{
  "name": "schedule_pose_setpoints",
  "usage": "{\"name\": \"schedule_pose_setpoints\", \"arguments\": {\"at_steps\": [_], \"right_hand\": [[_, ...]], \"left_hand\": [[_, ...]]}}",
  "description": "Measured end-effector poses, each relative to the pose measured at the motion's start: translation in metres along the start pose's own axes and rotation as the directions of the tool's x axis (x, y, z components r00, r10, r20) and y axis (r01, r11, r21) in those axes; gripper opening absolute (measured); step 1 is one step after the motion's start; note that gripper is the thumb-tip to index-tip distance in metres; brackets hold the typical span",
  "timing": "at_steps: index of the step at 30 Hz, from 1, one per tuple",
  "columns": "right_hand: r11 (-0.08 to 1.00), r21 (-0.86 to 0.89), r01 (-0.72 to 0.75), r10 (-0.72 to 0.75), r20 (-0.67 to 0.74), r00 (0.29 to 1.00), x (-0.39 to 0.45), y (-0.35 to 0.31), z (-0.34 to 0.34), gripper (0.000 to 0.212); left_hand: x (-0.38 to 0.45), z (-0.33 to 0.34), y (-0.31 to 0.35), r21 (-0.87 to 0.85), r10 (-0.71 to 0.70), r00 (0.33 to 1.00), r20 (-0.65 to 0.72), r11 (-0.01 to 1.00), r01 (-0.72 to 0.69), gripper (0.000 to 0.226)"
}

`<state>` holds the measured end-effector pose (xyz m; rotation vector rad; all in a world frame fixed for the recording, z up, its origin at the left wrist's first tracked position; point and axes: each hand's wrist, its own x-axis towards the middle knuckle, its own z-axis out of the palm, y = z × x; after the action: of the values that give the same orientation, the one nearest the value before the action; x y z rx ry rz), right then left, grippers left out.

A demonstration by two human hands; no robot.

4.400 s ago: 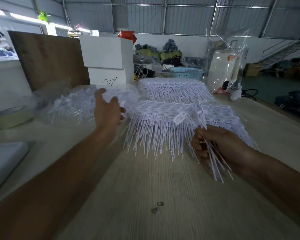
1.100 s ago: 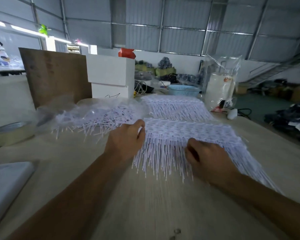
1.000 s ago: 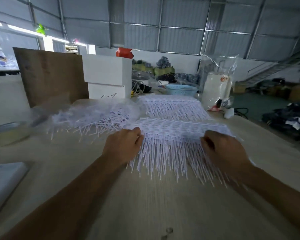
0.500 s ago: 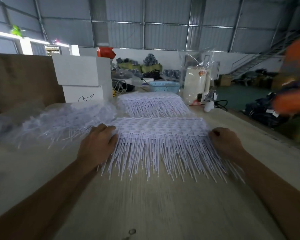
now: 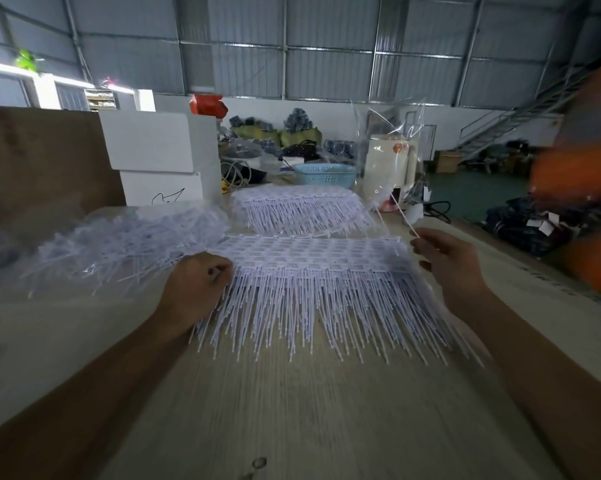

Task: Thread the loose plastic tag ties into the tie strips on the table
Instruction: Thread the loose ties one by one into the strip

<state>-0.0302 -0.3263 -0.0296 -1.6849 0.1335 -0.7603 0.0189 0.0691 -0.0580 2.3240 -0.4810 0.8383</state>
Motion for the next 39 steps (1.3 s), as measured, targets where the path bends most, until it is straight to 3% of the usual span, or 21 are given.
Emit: {"name": "schedule_pose_setpoints", "arguments": {"at_steps": [5,9,13,16,19,21,23,26,28,31,34,39], "right_hand": [[0.93,0.363,-0.068,-0.04,0.281,0.959,-0.01,-0.021,-0.004,0.025],[0.849,0.497,-0.179,-0.147,0.548,0.824,-0.016,-0.034,-0.017,0.025],[0.837,0.457,-0.301,-0.17,0.74,0.651,-0.025,-0.04,-0.03,0.015],[0.893,0.358,-0.273,-0.146,0.804,0.576,-0.028,-0.041,-0.036,0.02],[0.908,0.321,-0.269,-0.114,0.808,0.579,-0.028,-0.04,-0.04,0.023],[0.905,0.329,-0.268,-0.115,0.799,0.591,-0.026,-0.038,-0.042,0.02],[0.911,0.333,-0.243,-0.098,0.747,0.657,-0.024,-0.035,-0.041,0.012],[0.905,0.368,-0.213,-0.074,0.629,0.774,-0.02,-0.034,-0.038,0.022],[0.878,0.418,-0.235,-0.068,0.594,0.802,-0.019,-0.037,-0.039,0.023],[0.861,0.439,-0.257,-0.059,0.588,0.807,-0.019,-0.04,-0.038,0.02],[0.884,0.409,-0.229,-0.045,0.559,0.828,-0.021,-0.04,-0.035,0.019],[0.913,0.344,-0.221,-0.054,0.638,0.768,-0.022,-0.04,-0.036,0.026]], "left_hand": [[0.0,-0.006,0.001,-0.049,-0.095,0.995,-0.026,0.994,0.094,0.011],[-0.003,-0.008,0.007,-0.165,-0.151,0.987,-0.049,0.976,0.142,0.018],[-0.002,-0.009,0.017,-0.102,-0.114,0.992,-0.048,0.989,0.109,0.039],[-0.004,-0.01,0.03,-0.211,-0.161,0.984,-0.069,0.967,0.144,0.029],[-0.005,-0.011,0.039,-0.388,-0.296,0.954,-0.05,0.886,0.255,0.02],[-0.003,-0.014,0.042,-0.548,-0.394,0.918,0.031,0.762,0.346,0.027],[-0.002,-0.019,0.045,-0.641,-0.416,0.907,0.074,0.676,0.362,0.037],[-0.001,-0.028,0.048,-0.614,-0.364,0.931,-0.025,0.74,0.273,0.043],[-0.001,-0.035,0.051,-0.602,-0.328,0.941,-0.087,0.769,0.212,0.042],[-0.001,-0.044,0.053,-0.56,-0.275,0.946,-0.171,0.817,0.136,0.037],[0.001,-0.048,0.058,-0.59,-0.275,0.941,-0.197,0.8,0.111,0.026],[-0.003,-0.048,0.06,-0.56,-0.255,0.939,-0.23,0.824,0.086,0.014]]}}
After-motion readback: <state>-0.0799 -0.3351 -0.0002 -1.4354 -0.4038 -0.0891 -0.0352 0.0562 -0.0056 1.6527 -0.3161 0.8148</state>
